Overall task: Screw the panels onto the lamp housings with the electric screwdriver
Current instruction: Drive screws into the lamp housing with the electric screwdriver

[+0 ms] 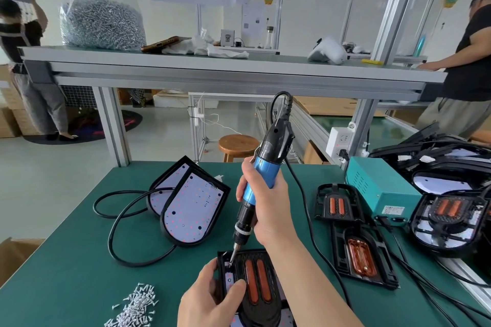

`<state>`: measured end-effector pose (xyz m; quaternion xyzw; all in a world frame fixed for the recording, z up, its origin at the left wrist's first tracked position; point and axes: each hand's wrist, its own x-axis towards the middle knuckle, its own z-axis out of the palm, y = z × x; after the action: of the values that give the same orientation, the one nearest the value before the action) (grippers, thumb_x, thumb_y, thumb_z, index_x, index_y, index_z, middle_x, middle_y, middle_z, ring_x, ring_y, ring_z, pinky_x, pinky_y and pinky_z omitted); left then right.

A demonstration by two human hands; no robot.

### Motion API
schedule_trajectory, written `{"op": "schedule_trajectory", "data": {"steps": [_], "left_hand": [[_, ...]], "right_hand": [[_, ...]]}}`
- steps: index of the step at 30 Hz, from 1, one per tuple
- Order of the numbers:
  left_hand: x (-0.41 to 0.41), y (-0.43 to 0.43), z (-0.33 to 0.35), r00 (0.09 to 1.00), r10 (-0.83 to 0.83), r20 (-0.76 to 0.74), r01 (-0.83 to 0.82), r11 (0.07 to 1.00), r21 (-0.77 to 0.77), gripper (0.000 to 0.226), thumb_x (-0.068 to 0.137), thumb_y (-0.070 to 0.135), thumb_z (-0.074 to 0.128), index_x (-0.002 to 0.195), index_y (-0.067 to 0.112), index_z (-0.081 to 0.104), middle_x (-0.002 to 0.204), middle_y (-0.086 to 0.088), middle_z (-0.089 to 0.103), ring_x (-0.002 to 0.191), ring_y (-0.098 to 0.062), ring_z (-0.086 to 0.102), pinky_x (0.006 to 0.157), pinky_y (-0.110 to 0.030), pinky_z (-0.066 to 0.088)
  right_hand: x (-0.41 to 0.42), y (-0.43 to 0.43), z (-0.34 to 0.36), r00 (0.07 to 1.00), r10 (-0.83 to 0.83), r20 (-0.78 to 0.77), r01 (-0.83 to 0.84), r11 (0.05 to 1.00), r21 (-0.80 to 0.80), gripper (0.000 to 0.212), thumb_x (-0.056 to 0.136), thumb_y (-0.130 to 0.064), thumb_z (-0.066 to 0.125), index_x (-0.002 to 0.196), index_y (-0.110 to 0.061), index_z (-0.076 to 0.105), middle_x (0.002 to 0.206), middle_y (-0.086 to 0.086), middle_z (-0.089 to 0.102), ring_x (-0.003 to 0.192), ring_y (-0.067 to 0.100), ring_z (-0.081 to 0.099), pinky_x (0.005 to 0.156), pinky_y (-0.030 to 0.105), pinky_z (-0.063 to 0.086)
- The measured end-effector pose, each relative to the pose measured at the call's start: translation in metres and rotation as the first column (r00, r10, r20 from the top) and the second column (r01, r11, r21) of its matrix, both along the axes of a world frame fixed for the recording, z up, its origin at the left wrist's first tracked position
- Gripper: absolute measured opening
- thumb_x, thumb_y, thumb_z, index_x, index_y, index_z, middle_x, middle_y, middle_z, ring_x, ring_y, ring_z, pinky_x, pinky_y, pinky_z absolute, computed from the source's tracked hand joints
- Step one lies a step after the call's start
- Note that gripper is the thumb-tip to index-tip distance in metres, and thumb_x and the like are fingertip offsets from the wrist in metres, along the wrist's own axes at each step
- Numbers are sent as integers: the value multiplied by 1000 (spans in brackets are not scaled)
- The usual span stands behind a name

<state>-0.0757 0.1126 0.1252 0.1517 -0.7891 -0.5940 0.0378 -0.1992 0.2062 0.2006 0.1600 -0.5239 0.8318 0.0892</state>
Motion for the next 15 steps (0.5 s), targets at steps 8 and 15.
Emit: {"op": "schedule_trajectory", "data": {"steps": [8, 15], "left_hand": [[-1, -1, -2, 1000, 13, -2, -13, 1000, 10, 40, 81, 28, 81, 111, 41, 57, 82, 4, 77, 84, -15, 73, 88, -32, 57], [-6, -3, -7, 999, 20, -27, -19, 1000, 13, 39, 81, 31, 80, 108, 45, 55, 76, 17, 74, 76, -2, 71, 75, -14, 52]], "right_hand": [[3, -3, -1, 998, 54, -27, -54, 998, 10, 23, 88, -25, 73, 100, -12, 58, 67, 4, 52, 55, 16, 50, 57, 23, 49], [8, -7, -2, 989, 121, -79, -115, 990, 75, 28, 82, -33, 74, 102, -18, 63, 64, 2, 54, 57, 16, 53, 60, 23, 49]]}}
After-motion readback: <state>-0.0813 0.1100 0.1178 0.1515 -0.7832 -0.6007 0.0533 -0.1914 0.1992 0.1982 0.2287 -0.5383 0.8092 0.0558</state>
